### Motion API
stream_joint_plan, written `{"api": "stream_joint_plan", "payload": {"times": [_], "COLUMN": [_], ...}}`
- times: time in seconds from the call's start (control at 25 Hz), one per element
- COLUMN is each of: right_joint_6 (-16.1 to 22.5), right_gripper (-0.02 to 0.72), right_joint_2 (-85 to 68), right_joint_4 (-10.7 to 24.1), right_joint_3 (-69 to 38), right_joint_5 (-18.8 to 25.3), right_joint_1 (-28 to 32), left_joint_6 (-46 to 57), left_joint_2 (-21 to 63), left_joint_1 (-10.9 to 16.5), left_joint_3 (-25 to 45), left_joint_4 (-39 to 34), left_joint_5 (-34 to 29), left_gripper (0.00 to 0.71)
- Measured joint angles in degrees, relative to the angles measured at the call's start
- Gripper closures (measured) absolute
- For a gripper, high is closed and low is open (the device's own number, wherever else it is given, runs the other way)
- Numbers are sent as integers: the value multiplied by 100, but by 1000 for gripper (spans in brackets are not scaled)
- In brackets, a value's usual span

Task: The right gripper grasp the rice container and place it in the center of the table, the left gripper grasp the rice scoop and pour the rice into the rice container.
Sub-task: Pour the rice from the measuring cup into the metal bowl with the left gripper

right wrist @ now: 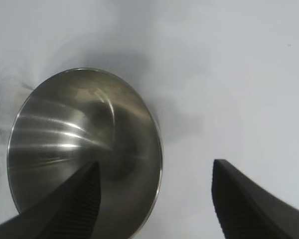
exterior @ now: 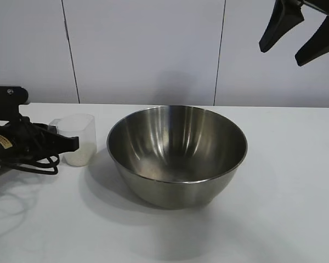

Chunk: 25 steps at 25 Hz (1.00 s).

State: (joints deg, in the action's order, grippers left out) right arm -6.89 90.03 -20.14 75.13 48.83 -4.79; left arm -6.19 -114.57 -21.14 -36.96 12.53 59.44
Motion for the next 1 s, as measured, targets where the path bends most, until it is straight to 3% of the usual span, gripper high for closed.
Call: {"api": "stream_joint_plan", "payload": {"times": [0.16, 0.36, 0.52, 0.8, 1.0], "right_joint_6": [0, 0, 0, 0, 0], "right_gripper": [261, 261, 261, 261, 261], "right_joint_2": [0, 0, 0, 0, 0], "right_joint_4": [0, 0, 0, 0, 0], "right_joint_3": [0, 0, 0, 0, 0], "right_joint_5": [-38, -38, -38, -38, -40], "right_joint_1": [0, 0, 0, 0, 0], "left_joint_6": [-605, -520, -266, -231, -236], "left_joint_2": [943, 2211, 2806, 2690, 2232], "left_joint_1": [0, -23, -387, -1327, -1464], "left_joint_3": [13, -80, -141, -247, -699], "left_joint_4": [-278, -1044, -1481, -1599, -1644], "left_joint_5": [-1159, -2513, -3391, -3653, -3551], "left_gripper": [699, 699, 700, 700, 700]}}
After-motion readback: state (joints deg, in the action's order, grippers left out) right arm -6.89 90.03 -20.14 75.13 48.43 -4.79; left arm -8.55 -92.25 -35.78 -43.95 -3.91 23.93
